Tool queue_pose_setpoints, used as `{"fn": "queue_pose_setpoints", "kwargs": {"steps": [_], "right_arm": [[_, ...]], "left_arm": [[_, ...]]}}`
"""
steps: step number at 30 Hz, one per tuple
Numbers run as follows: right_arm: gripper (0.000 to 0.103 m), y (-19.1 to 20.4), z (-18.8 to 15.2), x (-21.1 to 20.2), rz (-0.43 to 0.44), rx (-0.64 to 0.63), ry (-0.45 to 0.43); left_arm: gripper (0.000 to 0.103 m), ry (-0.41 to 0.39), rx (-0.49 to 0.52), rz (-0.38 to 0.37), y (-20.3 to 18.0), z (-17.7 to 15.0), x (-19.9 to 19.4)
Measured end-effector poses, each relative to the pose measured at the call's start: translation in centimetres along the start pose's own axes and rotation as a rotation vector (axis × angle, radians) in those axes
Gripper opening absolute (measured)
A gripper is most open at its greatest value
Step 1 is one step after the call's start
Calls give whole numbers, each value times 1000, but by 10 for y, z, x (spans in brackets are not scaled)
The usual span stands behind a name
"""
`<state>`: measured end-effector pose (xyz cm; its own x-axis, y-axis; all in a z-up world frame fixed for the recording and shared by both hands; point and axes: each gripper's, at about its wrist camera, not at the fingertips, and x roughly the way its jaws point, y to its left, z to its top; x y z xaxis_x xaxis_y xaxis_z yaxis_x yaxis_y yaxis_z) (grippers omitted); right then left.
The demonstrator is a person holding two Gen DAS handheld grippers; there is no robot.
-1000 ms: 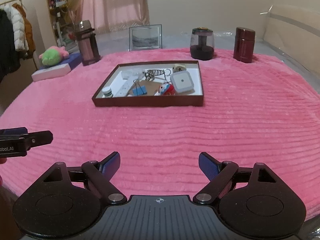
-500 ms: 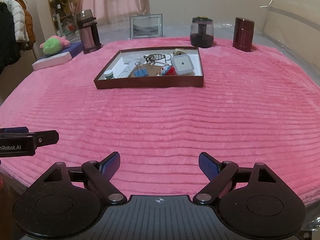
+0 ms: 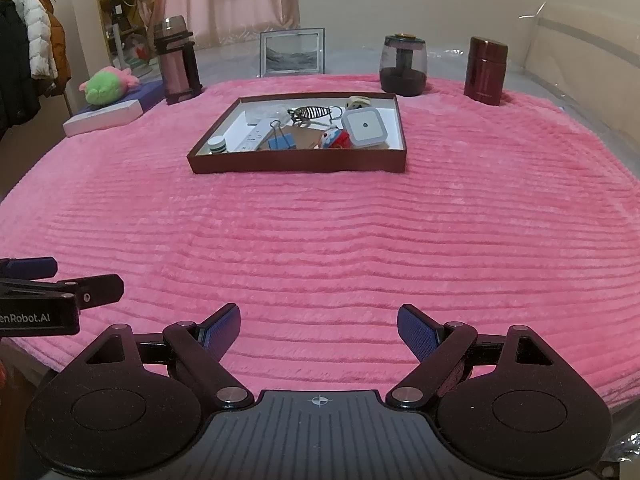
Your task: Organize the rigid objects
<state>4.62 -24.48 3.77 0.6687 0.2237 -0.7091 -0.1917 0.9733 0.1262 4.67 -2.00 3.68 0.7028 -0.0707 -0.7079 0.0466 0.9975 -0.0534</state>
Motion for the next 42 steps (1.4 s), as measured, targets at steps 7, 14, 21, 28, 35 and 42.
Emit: {"fn": "queue_pose_setpoints", "kwargs": {"steps": [7, 14, 21, 28, 35, 42], "right_arm": [[83, 1, -2, 0, -1, 4, 0], [83, 0, -3, -1, -3, 5, -5], [83, 0, -3, -1, -3, 8, -3], [83, -2, -3, -1, -4, 10, 1], [83, -3, -4, 0, -3, 11, 4], [83, -3, -5, 2, -6, 11, 5]], "left_arm": [[102, 2, -2, 4, -1, -2, 0], [101, -4, 7, 12, -3, -2, 0], [102, -2, 11, 12, -4, -2, 1], [101, -1, 12, 7, -5, -2, 1], [102, -1, 11, 6, -5, -2, 2], [101, 0, 11, 5, -5, -2, 2]]}}
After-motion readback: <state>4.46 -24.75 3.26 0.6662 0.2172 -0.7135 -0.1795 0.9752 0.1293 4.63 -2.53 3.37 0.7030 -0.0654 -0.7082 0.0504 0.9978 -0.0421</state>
